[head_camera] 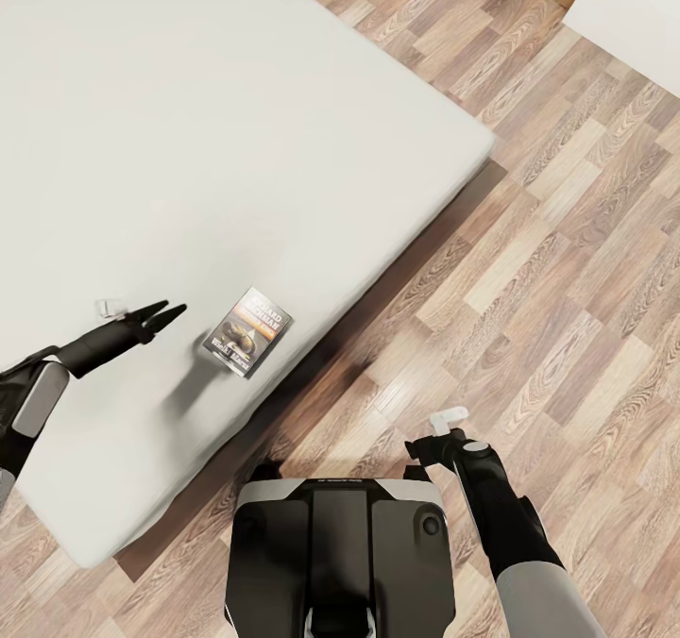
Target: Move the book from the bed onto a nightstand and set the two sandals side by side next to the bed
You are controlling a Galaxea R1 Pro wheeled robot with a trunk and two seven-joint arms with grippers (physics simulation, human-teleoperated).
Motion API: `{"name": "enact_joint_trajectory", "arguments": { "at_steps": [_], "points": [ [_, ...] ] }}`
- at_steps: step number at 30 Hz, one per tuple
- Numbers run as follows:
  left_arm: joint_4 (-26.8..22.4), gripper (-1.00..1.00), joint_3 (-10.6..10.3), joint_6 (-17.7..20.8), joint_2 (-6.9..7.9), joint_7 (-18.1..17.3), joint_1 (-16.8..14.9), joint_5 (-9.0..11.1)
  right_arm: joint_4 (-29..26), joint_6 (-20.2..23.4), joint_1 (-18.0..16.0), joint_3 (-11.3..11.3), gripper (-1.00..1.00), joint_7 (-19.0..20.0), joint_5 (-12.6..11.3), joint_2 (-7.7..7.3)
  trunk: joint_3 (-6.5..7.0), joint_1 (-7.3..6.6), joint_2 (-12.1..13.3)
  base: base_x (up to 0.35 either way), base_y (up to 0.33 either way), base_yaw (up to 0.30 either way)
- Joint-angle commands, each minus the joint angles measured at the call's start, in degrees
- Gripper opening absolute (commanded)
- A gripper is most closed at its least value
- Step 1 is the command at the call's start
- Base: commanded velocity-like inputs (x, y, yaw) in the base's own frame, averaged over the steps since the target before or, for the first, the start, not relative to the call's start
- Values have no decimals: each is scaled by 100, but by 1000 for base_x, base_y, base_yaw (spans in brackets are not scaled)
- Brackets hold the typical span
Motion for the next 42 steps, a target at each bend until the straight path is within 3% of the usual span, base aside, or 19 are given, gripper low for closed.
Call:
{"name": "enact_joint_trajectory", "arguments": {
  "at_steps": [1, 14, 42],
  "points": [
    [2, 100, -3, 22, -8, -15, -2, 42, -11, 12, -3, -21, 100, 56, 60, 8, -6, 3, -9, 0, 0, 0],
    [60, 100, -12, -113, -59, -24, -2, 32, -13, 3, -1, -19, 100, 60, 59, 30, -48, 3, -9, 0, 0, 0],
    [89, 100, -24, -155, -183, -34, 6, -15, -12, 8, -2, -18, 100, 61, 59, 61, -301, 3, -9, 0, 0, 0]
  ]
}}
